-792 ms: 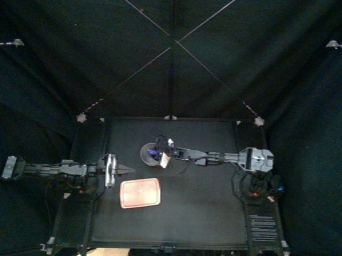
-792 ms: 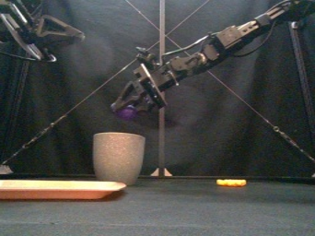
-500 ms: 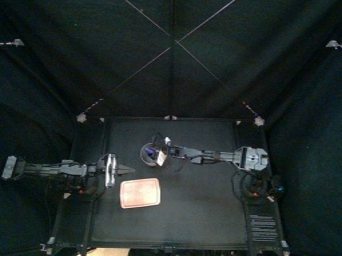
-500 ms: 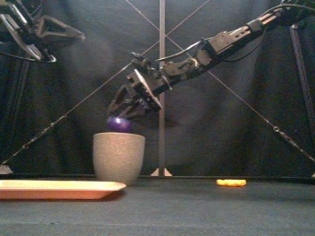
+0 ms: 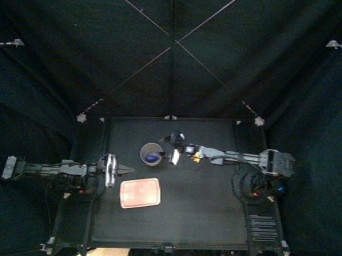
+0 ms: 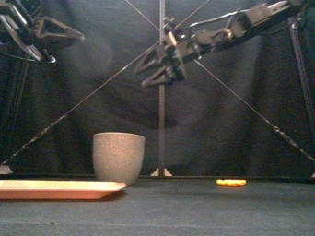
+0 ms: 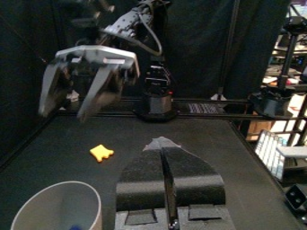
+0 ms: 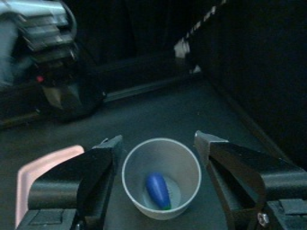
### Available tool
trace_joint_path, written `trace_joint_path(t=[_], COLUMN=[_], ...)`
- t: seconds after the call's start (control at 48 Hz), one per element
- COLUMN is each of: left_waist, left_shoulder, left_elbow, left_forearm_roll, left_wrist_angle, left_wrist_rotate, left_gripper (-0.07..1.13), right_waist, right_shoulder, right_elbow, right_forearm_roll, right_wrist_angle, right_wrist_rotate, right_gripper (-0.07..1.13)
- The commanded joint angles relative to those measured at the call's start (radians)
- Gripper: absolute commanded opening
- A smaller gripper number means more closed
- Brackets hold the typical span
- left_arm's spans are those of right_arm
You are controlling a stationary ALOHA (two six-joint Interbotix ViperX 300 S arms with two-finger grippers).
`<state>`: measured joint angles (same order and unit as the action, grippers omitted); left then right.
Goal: Pick the eggplant then place it in the grey bowl
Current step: Drop eggplant in the grey bowl and return to neutral
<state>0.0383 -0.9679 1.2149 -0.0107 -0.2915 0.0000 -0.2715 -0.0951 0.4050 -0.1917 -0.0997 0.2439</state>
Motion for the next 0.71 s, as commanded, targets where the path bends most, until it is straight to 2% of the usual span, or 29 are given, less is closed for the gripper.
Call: trace_joint_path(t=[0.021,0.146,0.458,0.708], left_waist=[0.006,0.012,0.020,0.021], left_shoulder=[0.002,0.002,0.000,0.000], left_elbow=[-0.014,-0.012,-0.014,-0.009], left_forearm_roll=[0.000,0.000,0.000,0.000], left_wrist_angle=[-0.006,-0.006,-0.006,-0.006], left_wrist_rotate=[0.002,0.002,0.002,0.000], left_gripper=[-0.03,-0.03,-0.03,-0.03], right_waist=[0.051,0.112,0.206,0.270], right_shoulder=[-0.209,-0.390,-0.744,-0.885], right_elbow=[0.137,0.290,0.565,0.699], right_forearm_roll=[-0.009,-0.009,-0.009,-0.009], right_wrist_angle=[-0.078,-0.147,-0.150,-0.150], right_wrist_rotate=[0.005,0.003,0.005,0.009], right_gripper=[0.97,0.97,0.97,0.97])
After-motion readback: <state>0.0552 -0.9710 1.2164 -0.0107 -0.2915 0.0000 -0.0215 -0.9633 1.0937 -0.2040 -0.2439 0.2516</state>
